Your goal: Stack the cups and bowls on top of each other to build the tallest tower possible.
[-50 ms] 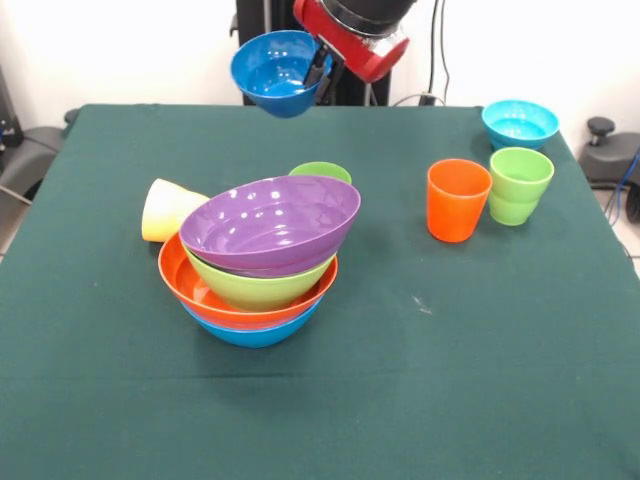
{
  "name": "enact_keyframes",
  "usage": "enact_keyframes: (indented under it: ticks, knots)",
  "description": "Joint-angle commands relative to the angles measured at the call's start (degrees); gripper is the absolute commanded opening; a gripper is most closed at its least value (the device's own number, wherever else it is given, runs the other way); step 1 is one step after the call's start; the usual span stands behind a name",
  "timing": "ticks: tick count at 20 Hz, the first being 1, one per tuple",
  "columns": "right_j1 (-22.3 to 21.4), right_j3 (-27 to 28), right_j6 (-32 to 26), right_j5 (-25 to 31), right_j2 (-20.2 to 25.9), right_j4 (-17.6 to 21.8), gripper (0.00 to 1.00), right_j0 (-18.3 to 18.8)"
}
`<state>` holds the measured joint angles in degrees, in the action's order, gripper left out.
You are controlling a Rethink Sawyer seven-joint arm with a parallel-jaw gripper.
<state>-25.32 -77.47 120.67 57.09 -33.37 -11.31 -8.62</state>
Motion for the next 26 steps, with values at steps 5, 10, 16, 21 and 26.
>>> enact_keyframes:
  ticks: [5,10,16,21,26]
  knots:
    - [2.57,10.48,4.68,7.27,5.21,1.32,0.00,2.81]
    - [4.18,12.81,4.28,6.39,6.97,0.72,0.00,4.16]
    - [8.94,20.01,7.23,7.87,7.51,-0.49,0.00,4.63]
    - [12.02,27.61,6.93,12.65,7.37,-0.97,0.00,5.07]
    - [17.08,39.29,8.71,19.75,6.12,-2.53,0.00,5.48]
